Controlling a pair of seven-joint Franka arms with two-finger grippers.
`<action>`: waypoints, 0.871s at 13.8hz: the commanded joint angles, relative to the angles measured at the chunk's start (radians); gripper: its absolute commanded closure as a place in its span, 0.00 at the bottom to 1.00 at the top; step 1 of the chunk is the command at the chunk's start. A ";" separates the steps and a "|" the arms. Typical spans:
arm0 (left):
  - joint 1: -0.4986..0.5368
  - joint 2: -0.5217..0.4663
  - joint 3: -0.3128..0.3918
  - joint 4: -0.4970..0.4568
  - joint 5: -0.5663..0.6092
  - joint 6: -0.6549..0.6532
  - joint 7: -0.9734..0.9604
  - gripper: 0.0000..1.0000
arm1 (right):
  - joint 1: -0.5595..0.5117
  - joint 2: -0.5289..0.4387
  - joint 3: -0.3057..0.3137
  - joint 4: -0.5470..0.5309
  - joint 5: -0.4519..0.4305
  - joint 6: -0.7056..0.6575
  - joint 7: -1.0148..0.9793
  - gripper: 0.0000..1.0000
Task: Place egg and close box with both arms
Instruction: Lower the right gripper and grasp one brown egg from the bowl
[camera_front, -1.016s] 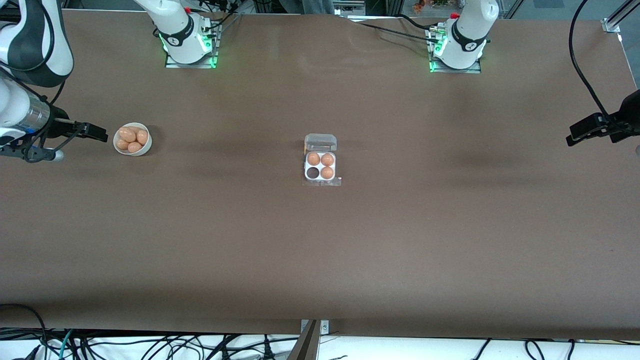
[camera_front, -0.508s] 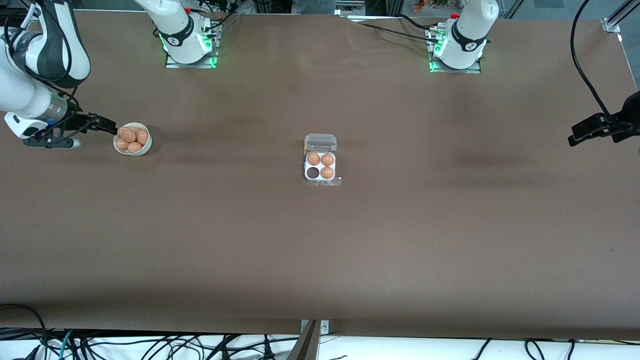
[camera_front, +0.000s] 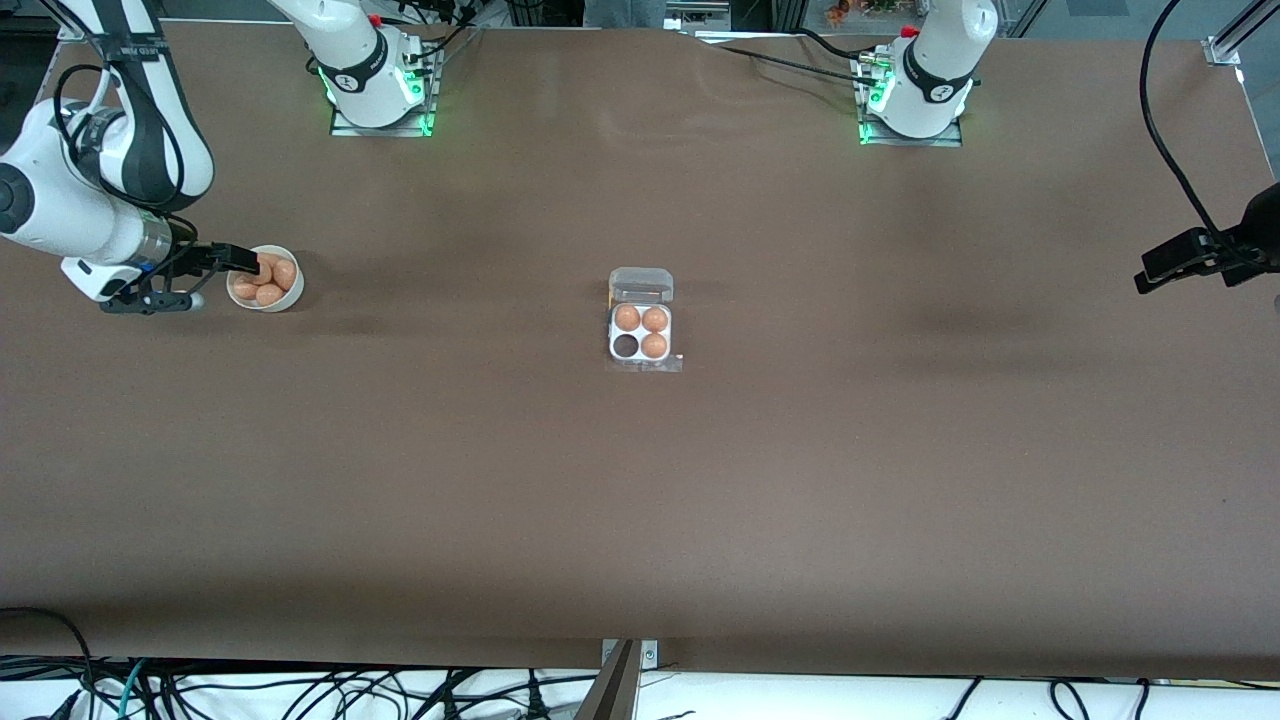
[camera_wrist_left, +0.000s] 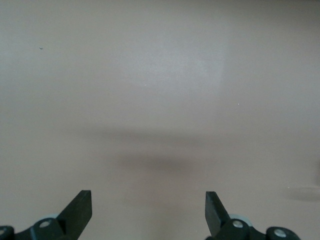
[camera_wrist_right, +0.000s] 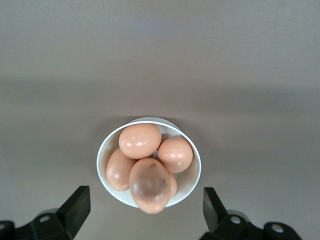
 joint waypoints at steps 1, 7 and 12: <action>0.000 0.012 -0.003 0.030 0.025 -0.021 0.015 0.00 | -0.001 0.033 0.000 -0.003 0.012 0.010 -0.038 0.00; -0.002 0.012 -0.003 0.030 0.025 -0.021 0.017 0.00 | -0.001 0.070 0.000 -0.001 0.012 -0.047 -0.044 0.00; -0.002 0.012 -0.003 0.030 0.025 -0.021 0.015 0.00 | -0.001 0.096 0.000 0.000 0.012 -0.047 -0.073 0.00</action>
